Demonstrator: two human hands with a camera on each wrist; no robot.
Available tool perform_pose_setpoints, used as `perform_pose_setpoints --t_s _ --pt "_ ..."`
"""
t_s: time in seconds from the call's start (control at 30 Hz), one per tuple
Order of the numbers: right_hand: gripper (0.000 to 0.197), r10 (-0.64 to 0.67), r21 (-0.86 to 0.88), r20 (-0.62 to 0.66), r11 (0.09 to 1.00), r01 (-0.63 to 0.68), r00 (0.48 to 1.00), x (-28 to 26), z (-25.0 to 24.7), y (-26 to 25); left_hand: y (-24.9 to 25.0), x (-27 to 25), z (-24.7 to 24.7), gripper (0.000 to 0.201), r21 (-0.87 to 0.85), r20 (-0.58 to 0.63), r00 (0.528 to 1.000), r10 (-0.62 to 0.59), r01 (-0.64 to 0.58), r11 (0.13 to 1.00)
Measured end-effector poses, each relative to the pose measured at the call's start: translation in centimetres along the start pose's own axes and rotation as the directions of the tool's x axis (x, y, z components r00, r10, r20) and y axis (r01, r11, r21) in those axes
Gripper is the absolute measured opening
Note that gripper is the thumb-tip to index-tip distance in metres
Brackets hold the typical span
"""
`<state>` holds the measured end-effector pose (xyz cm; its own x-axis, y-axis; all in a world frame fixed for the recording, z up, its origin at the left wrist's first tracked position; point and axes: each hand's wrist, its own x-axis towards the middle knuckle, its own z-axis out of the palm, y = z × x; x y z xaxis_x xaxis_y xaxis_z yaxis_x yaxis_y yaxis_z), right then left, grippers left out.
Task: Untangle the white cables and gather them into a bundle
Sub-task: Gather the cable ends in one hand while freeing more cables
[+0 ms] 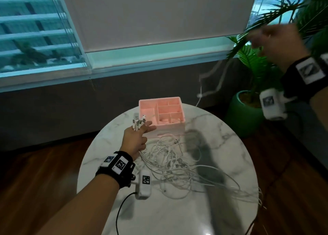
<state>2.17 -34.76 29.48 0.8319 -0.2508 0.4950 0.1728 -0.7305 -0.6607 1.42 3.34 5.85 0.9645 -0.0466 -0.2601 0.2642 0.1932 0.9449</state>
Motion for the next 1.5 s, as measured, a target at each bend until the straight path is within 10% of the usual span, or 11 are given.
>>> perform_pose_setpoints --t_s 0.13,0.37,0.53,0.73,0.83,0.9,1.0,1.07,1.17,1.3,1.5 --pt "0.021 0.289 -0.410 0.211 0.893 -0.184 0.934 -5.1 1.1 9.3 0.1 -0.1 0.8 0.031 -0.019 0.015 1.000 0.011 -0.011 1.000" --pt "0.016 0.793 -0.777 0.120 0.450 -0.440 0.598 -14.2 0.1 21.5 0.8 -0.1 0.1 0.028 -0.047 -0.039 0.998 0.053 -0.055 0.997" --pt "0.019 0.828 -0.826 0.292 0.471 -0.310 0.479 -18.0 4.2 21.3 1.1 -0.6 0.0 0.038 -0.061 -0.043 0.994 0.105 -0.107 0.992" --pt "0.055 0.680 -0.789 0.492 0.612 -0.052 0.544 -15.7 12.9 18.0 1.6 -1.2 0.8 0.042 -0.080 -0.019 0.993 0.121 -0.122 0.989" --pt "0.054 0.359 -0.493 0.679 0.869 0.036 0.640 -15.8 17.6 8.5 1.7 -1.5 0.9 0.042 -0.070 0.012 0.994 0.112 -0.111 0.991" --pt "0.061 0.210 -0.211 0.797 0.975 -0.064 0.567 -17.1 20.2 3.1 1.7 -1.7 1.0 0.042 -0.073 0.023 0.993 0.113 -0.111 0.991" --pt "0.076 0.069 -0.021 0.919 0.992 -0.127 0.388 -20.1 23.5 -1.9 2.0 -2.1 0.9 0.041 -0.122 0.020 0.992 0.123 -0.120 0.985" --pt "0.055 -0.016 0.051 0.934 0.995 -0.090 0.358 -22.1 25.1 -3.4 2.2 -2.2 0.6 0.042 -0.167 0.005 0.993 0.119 -0.116 0.979" --pt "0.011 -0.049 0.128 0.898 0.980 -0.153 0.437 -23.9 26.8 -3.4 2.1 -2.2 -0.3 0.042 -0.253 -0.023 0.996 0.090 -0.093 0.963" --pt "0.024 -0.113 0.104 0.765 0.993 0.051 0.634 -23.4 26.6 -1.3 1.8 -1.8 -2.0 0.044 -0.361 -0.102 0.993 0.054 -0.088 0.928" --pt "0.026 -0.066 0.001 0.820 0.994 0.114 0.569 -21.1 23.8 0.6 2.2 -1.9 -2.1 0.038 -0.331 -0.144 0.986 0.079 -0.123 0.935"
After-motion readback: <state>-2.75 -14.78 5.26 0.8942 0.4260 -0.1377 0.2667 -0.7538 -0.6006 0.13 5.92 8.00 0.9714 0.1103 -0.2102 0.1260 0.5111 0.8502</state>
